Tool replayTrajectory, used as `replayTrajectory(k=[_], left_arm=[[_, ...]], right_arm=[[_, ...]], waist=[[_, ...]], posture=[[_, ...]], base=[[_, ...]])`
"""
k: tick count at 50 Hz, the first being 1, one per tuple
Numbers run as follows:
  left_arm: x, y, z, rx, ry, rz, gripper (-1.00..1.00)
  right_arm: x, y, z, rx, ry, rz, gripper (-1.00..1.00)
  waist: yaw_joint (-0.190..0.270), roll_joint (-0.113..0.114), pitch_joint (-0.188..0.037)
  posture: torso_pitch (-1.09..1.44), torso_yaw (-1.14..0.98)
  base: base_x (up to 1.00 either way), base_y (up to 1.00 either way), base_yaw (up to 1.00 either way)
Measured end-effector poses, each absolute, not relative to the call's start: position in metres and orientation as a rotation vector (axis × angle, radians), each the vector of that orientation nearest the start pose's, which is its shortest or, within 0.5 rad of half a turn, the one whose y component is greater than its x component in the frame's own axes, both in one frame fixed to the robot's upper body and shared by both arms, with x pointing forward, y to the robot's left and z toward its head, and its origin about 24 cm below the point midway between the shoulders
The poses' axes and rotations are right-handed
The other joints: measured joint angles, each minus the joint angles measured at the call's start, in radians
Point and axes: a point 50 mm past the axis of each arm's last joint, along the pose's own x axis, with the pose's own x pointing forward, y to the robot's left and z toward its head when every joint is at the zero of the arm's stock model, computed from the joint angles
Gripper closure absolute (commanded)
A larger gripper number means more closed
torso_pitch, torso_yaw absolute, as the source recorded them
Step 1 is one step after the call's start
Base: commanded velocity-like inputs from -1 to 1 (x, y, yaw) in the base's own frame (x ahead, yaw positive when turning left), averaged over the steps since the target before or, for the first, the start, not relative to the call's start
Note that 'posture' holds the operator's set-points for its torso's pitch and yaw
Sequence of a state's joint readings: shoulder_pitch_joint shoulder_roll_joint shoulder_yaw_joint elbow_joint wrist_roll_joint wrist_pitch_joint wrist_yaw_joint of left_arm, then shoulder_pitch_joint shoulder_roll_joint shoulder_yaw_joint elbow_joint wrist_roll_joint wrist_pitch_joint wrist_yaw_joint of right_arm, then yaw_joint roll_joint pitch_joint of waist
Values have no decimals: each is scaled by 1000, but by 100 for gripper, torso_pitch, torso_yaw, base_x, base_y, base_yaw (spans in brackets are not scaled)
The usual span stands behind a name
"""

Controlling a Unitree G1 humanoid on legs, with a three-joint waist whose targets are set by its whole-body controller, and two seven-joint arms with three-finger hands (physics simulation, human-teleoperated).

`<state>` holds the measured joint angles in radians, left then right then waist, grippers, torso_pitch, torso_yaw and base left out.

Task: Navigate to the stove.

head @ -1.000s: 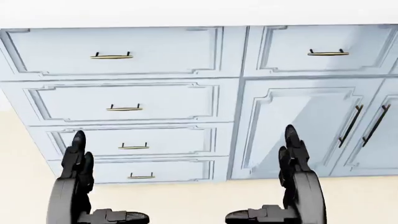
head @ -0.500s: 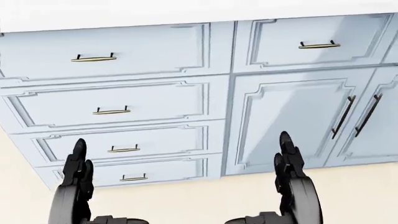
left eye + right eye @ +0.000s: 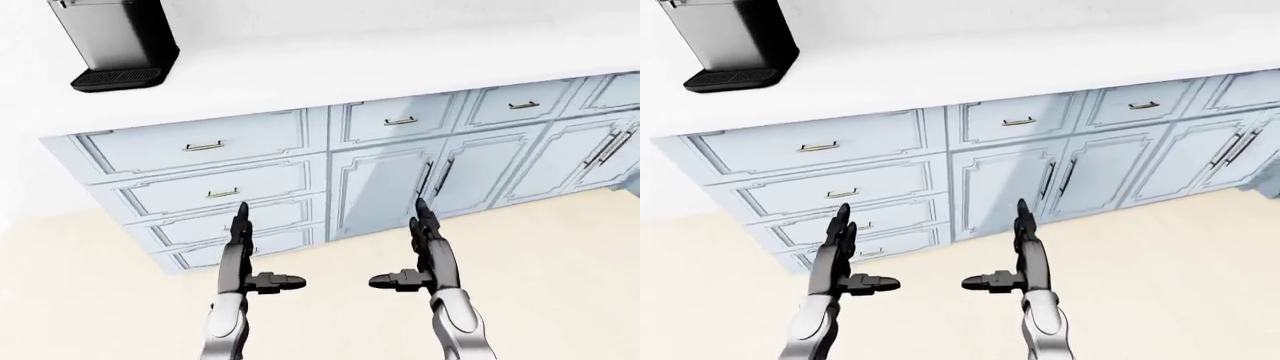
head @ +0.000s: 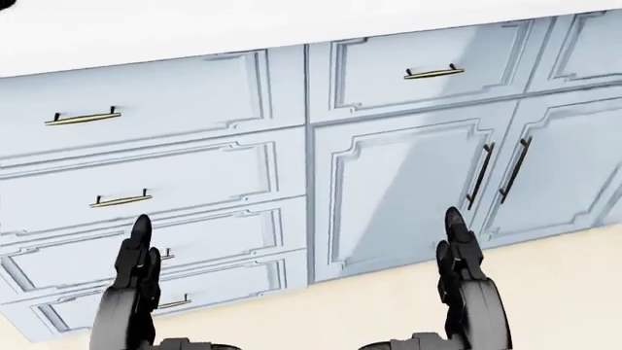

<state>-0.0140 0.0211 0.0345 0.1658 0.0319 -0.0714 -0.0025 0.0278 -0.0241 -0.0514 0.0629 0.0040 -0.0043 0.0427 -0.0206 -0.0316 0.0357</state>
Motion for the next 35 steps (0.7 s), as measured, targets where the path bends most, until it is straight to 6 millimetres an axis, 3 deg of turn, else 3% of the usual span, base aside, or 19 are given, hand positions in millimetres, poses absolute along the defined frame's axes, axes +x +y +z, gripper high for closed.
replayTrajectory(k=[3, 8, 10, 14, 16, 23, 25, 30, 35], left_arm=[[252, 162, 11, 53, 89, 25, -100], [253, 165, 15, 57, 71, 41, -100], [253, 165, 16, 58, 64, 41, -100], [250, 173, 11, 66, 90, 69, -100], [250, 173, 10, 66, 96, 71, -100], [252, 169, 14, 66, 78, 54, -100], [252, 170, 15, 67, 72, 56, -100], [252, 159, 10, 55, 91, 19, -100], [253, 164, 14, 58, 75, 35, -100]], right_arm=[[247, -166, 20, -18, 87, -18, -100], [248, -163, 24, -20, 64, -6, -100], [248, -163, 24, -21, 62, -4, -100], [246, -155, 18, -11, 96, 24, -100], [246, -155, 17, -13, 101, 24, -100], [249, -158, 26, -17, 54, 11, -100], [249, -158, 26, -17, 53, 14, -100], [245, -168, 17, -31, 96, -24, -100], [246, -164, 21, -29, 80, -10, -100]], waist=[[-5, 10, -4], [11, 75, 17], [18, 116, 10], [31, 109, 7], [28, 95, 0], [29, 3, -5], [23, -34, -13], [-12, -10, -17], [4, 48, 8]], posture=[[0, 0], [0, 0], [0, 0], [0, 0], [0, 0], [0, 0], [0, 0], [0, 0], [0, 0]], base=[[0, 0, -53], [0, 0, -54], [0, 0, -54], [0, 0, -54], [0, 0, -54], [0, 0, -54], [0, 0, -54], [0, 0, -54], [0, 0, -51]])
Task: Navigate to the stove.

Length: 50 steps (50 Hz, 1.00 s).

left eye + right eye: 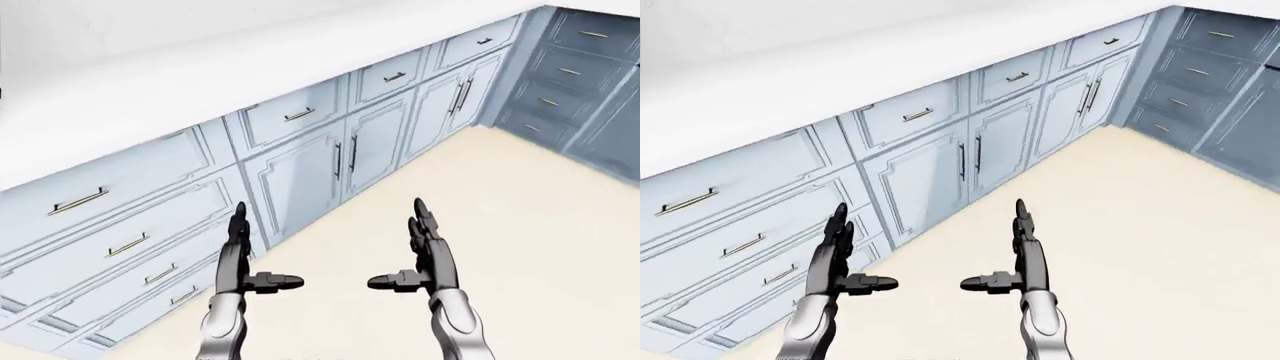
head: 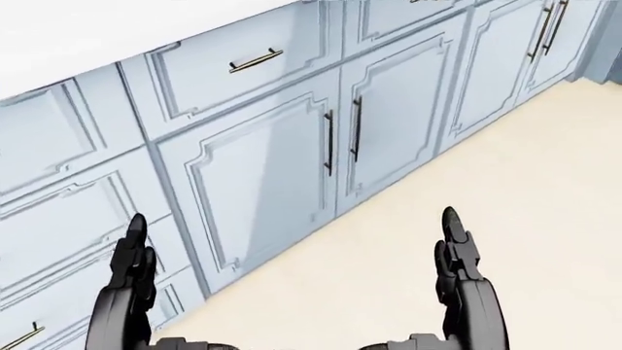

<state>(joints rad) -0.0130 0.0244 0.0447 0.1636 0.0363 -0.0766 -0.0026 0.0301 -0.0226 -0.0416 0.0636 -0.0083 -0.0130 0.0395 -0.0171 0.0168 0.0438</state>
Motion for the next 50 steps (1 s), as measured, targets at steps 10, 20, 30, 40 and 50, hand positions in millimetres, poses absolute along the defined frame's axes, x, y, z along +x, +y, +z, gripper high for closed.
replayTrajectory(k=[10, 20, 30, 40, 50], left_arm=[[250, 173, 10, 68, 97, 73, -100], [253, 168, 15, 63, 68, 56, -100], [253, 165, 14, 63, 74, 39, -100], [250, 172, 10, 73, 96, 66, -100], [253, 165, 14, 64, 70, 45, -100]], right_arm=[[246, -154, 18, -17, 95, 30, -100], [248, -158, 26, -28, 56, 16, -100], [247, -162, 22, -35, 80, -5, -100], [246, -155, 18, -26, 97, 25, -100], [249, -160, 24, -39, 63, 11, -100]], waist=[[23, 48, -8], [15, -79, -27], [5, 6, 0], [20, 40, -10], [5, -67, -22]], posture=[[0, 0], [0, 0], [0, 0], [0, 0], [0, 0]], base=[[0, 0, -48], [0, 0, -48], [0, 0, -47], [0, 0, -45], [0, 0, -45]])
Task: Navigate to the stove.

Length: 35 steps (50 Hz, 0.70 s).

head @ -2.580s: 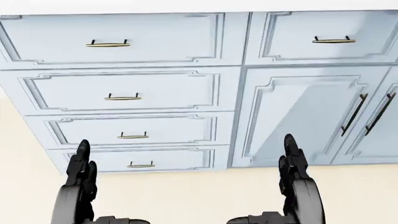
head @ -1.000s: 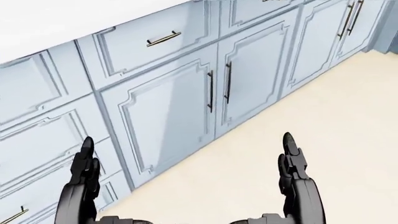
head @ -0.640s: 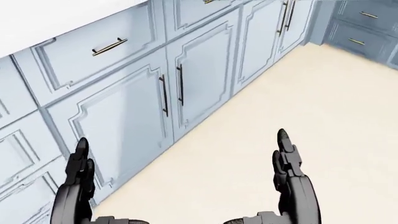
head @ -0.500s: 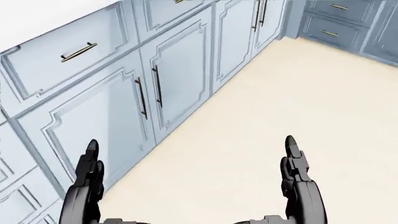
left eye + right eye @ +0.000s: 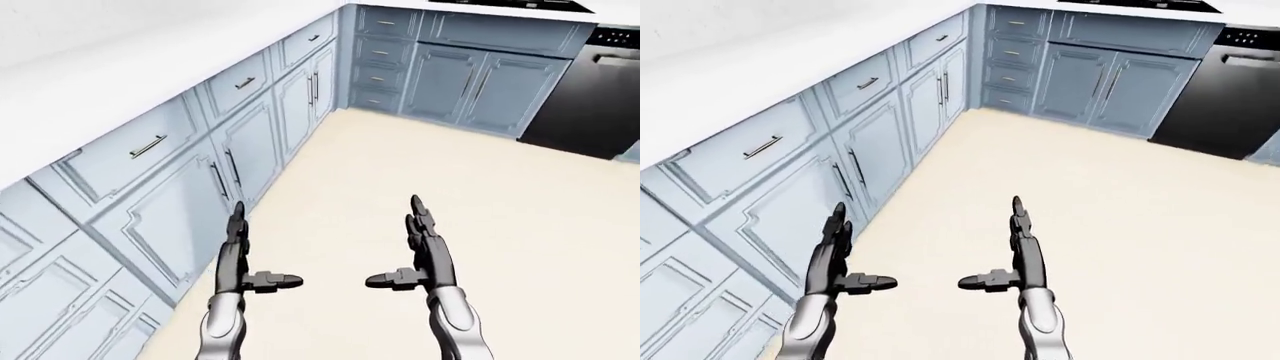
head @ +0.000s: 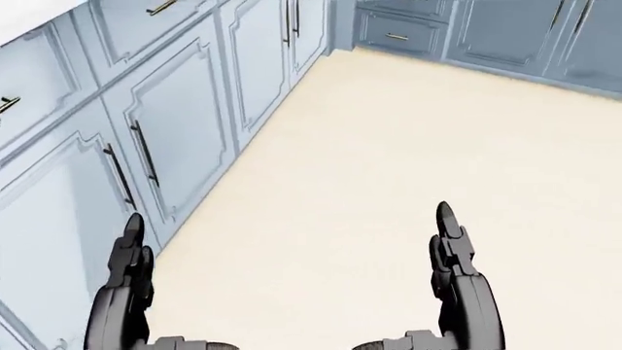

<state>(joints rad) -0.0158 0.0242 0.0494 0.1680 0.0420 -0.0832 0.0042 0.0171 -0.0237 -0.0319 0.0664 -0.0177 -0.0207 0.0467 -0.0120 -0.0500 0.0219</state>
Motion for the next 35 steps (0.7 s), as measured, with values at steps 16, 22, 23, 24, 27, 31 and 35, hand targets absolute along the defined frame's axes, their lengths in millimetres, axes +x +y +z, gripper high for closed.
replayTrajectory(k=[16, 22, 23, 24, 27, 31, 35], left_arm=[[250, 171, 11, 76, 88, 61, -100], [251, 169, 12, 76, 82, 54, -100], [251, 169, 13, 76, 77, 52, -100], [251, 168, 14, 76, 74, 51, -100], [251, 169, 15, 77, 69, 53, -100], [251, 159, 11, 64, 84, 20, -100], [251, 161, 10, 68, 89, 21, -100]], right_arm=[[246, -153, 19, -29, 86, 32, -100], [246, -157, 22, -34, 77, 21, -100], [246, -157, 23, -34, 70, 19, -100], [247, -157, 24, -34, 63, 20, -100], [248, -155, 26, -32, 54, 26, -100], [244, -164, 20, -43, 86, -7, -100], [244, -164, 19, -42, 91, -10, -100]], waist=[[19, 122, 20], [17, 68, 11], [19, 55, 11], [20, 42, 10], [18, -9, 0], [-11, 3, 1], [-10, 39, 10]], posture=[[0, 0], [0, 0], [0, 0], [0, 0], [0, 0], [0, 0], [0, 0]], base=[[0, 0, -45], [0, 0, -45], [0, 0, -45], [0, 0, -45], [0, 0, -45], [0, 0, -45], [0, 0, -45]])
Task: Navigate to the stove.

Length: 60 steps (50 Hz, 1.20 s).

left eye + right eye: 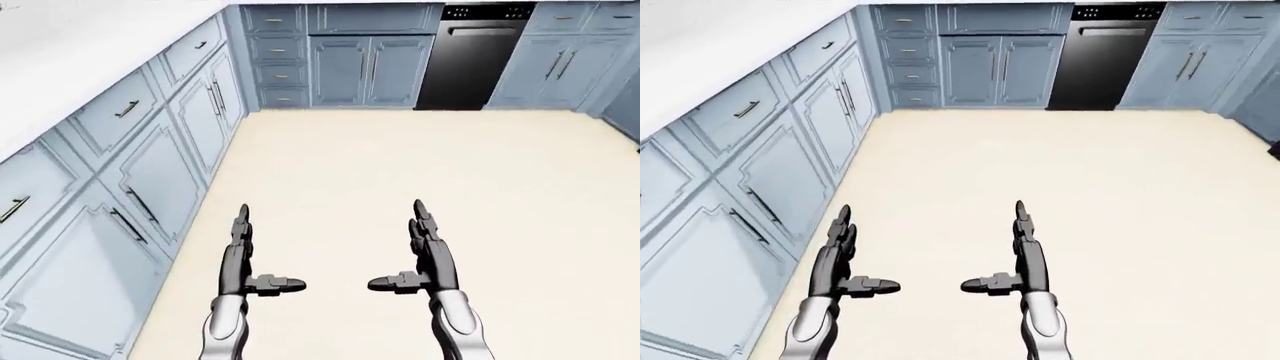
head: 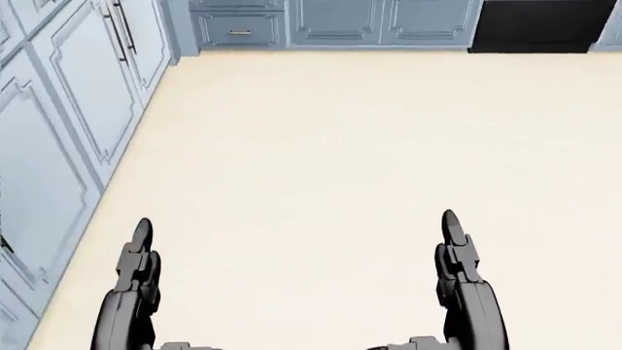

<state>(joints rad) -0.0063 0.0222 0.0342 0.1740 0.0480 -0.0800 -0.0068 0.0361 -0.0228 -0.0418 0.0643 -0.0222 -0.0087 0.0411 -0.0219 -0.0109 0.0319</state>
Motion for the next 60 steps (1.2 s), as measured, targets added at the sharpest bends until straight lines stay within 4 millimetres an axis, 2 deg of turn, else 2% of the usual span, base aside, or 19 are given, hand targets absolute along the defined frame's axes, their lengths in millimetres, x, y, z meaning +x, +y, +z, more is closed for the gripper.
replayTrajectory(k=[4, 7, 8, 9, 11, 13, 19, 22, 23, 27, 33, 36, 39, 42, 48, 51, 53, 56, 60], left_arm=[[252, 164, 14, 71, 67, 34, -100], [253, 164, 15, 72, 63, 36, -100], [253, 167, 14, 78, 67, 42, -100], [252, 169, 12, 78, 78, 49, -100], [249, 172, 8, 79, 95, 62, -100], [249, 172, 9, 79, 96, 63, -100], [251, 168, 13, 78, 76, 50, -100], [252, 168, 14, 76, 69, 49, -100], [253, 164, 13, 69, 72, 41, -100], [251, 159, 9, 67, 92, 14, -100], [252, 164, 14, 72, 69, 33, -100], [252, 163, 15, 72, 62, 32, -100], [251, 170, 11, 80, 82, 53, -100], [249, 172, 9, 80, 97, 65, -100], [252, 169, 13, 79, 76, 51, -100], [253, 168, 14, 79, 67, 49, -100], [253, 162, 11, 69, 75, 32, -100], [251, 159, 10, 69, 87, 15, -100], [252, 162, 13, 73, 74, 28, -100]], right_arm=[[246, -161, 21, -40, 78, 4, -100], [247, -160, 25, -40, 64, 9, -100], [248, -157, 24, -32, 64, 16, -100], [247, -155, 22, -29, 73, 23, -100], [245, -152, 18, -28, 93, 37, -100], [245, -153, 17, -29, 98, 35, -100], [247, -156, 25, -30, 61, 25, -100], [248, -156, 25, -32, 55, 27, -100], [248, -159, 24, -38, 62, 19, -100], [244, -165, 16, -40, 102, -11, -100], [246, -160, 22, -39, 75, 9, -100], [247, -160, 23, -40, 67, 13, -100], [246, -153, 19, -29, 84, 34, -100], [245, -152, 17, -30, 99, 41, -100], [248, -155, 24, -36, 60, 28, -100], [248, -155, 25, -38, 54, 30, -100], [247, -161, 22, -46, 71, 12, -100], [244, -165, 17, -47, 98, -8, -100], [246, -162, 20, -45, 82, 3, -100]], waist=[[12, 44, 12], [20, 100, 5], [30, 88, 10], [34, 85, 13], [31, 88, 6], [28, 73, -1], [32, -8, -3], [25, -55, -15], [16, -42, -14], [-3, -25, -9], [12, 41, 12], [18, 96, 6], [34, 85, 9], [30, 72, 0], [32, -6, -1], [25, -56, -14], [9, -36, -11], [-3, -27, -10], [7, 19, 7]], posture=[[0, 0], [0, 0], [0, 0], [0, 0], [0, 0], [0, 0], [0, 0], [0, 0], [0, 0], [0, 0], [0, 0], [0, 0], [0, 0], [0, 0], [0, 0], [0, 0], [0, 0], [0, 0], [0, 0]], base=[[0, 0, -45], [0, 0, -45], [0, 0, -45], [0, 0, -45], [0, 0, -45], [0, 0, -45], [0, 0, -45], [0, 0, -45], [0, 0, -45], [0, 0, -45], [0, 0, -45], [0, 0, -45], [0, 0, -45], [0, 0, -45], [0, 0, -45], [0, 0, -45], [0, 0, -45], [0, 0, -45], [0, 0, -45]])
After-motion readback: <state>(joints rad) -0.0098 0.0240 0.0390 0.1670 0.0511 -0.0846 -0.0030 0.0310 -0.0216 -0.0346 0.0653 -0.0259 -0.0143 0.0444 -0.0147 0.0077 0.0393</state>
